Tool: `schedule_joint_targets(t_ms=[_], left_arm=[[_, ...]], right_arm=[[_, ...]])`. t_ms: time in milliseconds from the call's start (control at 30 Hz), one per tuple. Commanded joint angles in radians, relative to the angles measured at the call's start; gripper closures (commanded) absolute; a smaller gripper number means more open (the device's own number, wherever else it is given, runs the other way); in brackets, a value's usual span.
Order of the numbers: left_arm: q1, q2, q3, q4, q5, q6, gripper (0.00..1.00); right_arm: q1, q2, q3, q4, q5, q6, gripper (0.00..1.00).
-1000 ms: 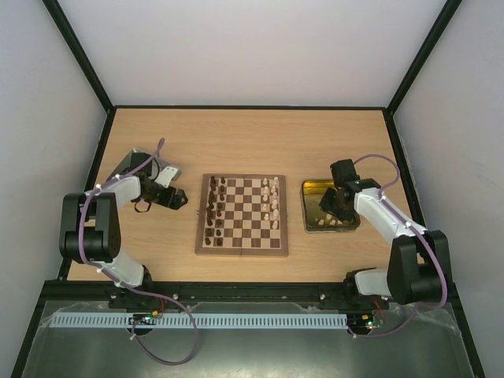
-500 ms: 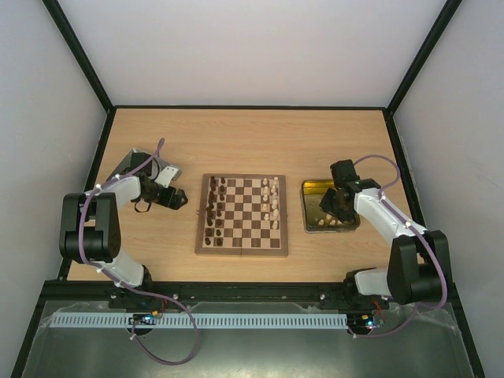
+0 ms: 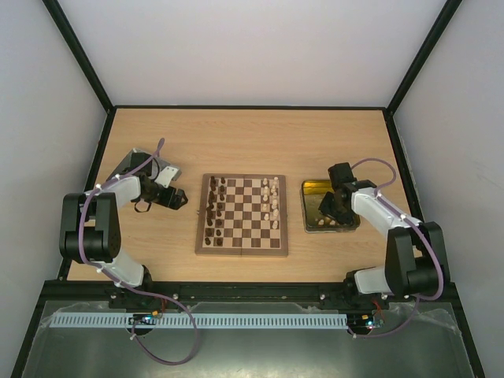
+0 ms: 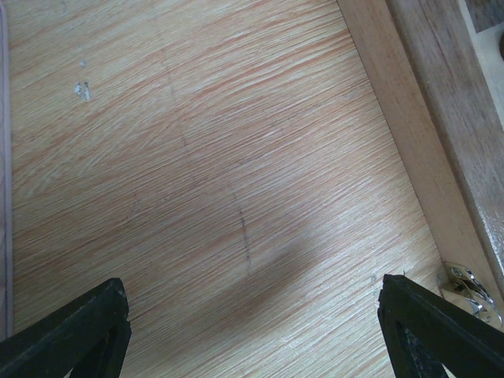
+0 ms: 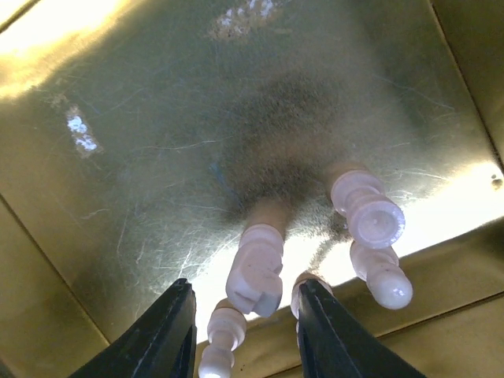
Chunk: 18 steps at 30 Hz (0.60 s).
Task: Set up the chess pieces on the board
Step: Pick up the chess piece from the storage box.
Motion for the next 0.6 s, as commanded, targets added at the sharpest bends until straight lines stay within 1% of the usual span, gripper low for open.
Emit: schedule_joint_targets(t_ms=[0, 200, 567], left_arm=[[-0.004, 0.003, -0.003, -0.014, 0.015, 0.009, 0.13], [-0.004, 0.006, -0.002, -0.014, 0.017, 0.009, 0.13], [-0.004, 0.008, -0.003, -0.013, 0.018, 0.011, 0.13]], right_arm=[[-0.003, 0.019, -0.016, 0.028, 0.026, 0.019, 0.66], [-0.005, 0.032, -0.01, 0.042, 0.047, 0.026, 0.67], [-0.008, 0.037, -0.018, 0.055, 0.071, 0.028, 0.75]])
